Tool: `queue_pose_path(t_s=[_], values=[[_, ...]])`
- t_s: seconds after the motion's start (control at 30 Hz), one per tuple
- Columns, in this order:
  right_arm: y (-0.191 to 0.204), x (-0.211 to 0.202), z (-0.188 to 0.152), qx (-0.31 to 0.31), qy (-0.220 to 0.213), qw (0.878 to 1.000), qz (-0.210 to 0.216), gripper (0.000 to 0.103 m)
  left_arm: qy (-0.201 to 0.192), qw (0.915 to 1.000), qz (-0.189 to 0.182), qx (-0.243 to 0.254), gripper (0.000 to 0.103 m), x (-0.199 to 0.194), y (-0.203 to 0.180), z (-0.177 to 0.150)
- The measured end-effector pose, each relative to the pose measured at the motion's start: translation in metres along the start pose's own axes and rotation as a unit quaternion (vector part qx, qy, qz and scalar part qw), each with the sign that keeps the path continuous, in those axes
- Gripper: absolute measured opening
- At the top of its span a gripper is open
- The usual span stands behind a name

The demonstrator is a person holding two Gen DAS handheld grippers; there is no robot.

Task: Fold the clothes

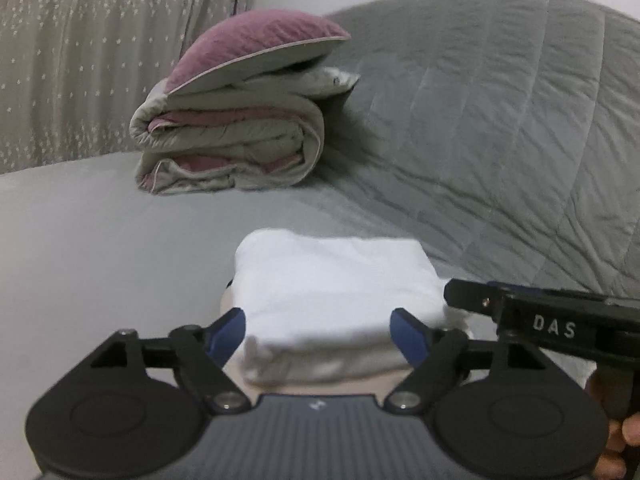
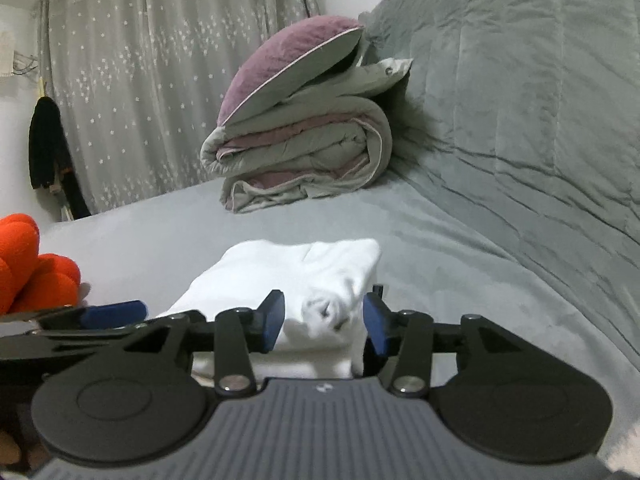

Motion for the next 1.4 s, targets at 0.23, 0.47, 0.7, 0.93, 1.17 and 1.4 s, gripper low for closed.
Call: queue_pose_path(t_s=[0.23,0.47,0.7,0.93,1.17,1.4], values=[[0.013,-0.034,0.016,-0.006,0.022,1.000,-0.013,0.062,0.046,0.9987,0.023,-0.008,0.087,-0.041,-0.003,0.004],[0.025,-0.076,0.025,-0.009,0.033,0.999,-0.005,0.065,0.062,0.9975,0.035,-0.001,0.088,-0.080,-0.018,0.007],[0.036,-0.111,0.023,-0.021,0.041,0.999,-0.016,0.069,0.069,0.9966,0.046,0.003,0.090,-0.112,-0.033,0.004],[0.039,-0.139,0.009,-0.028,0.040,0.999,-0.015,0.077,0.070,0.9954,0.065,0.006,0.099,-0.141,-0.047,-0.012],[0.039,-0.165,-0.011,-0.027,0.051,0.998,-0.018,0.082,0.074,0.9930,0.089,0.022,0.102,-0.161,-0.068,-0.033],[0.029,-0.182,-0.037,-0.005,0.033,0.999,-0.014,0.103,0.101,0.9864,0.128,0.024,0.102,-0.172,-0.078,-0.060]])
Point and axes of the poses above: each gripper's, at about its wrist camera, not at the fingertips, and x roughly the way its jaws point, y to its left, z to its top, the point moved 1 cm from there along x, roughly the way its jaws point, and after that the axes turned 2 degrees about -z, right-handed, at the moved point
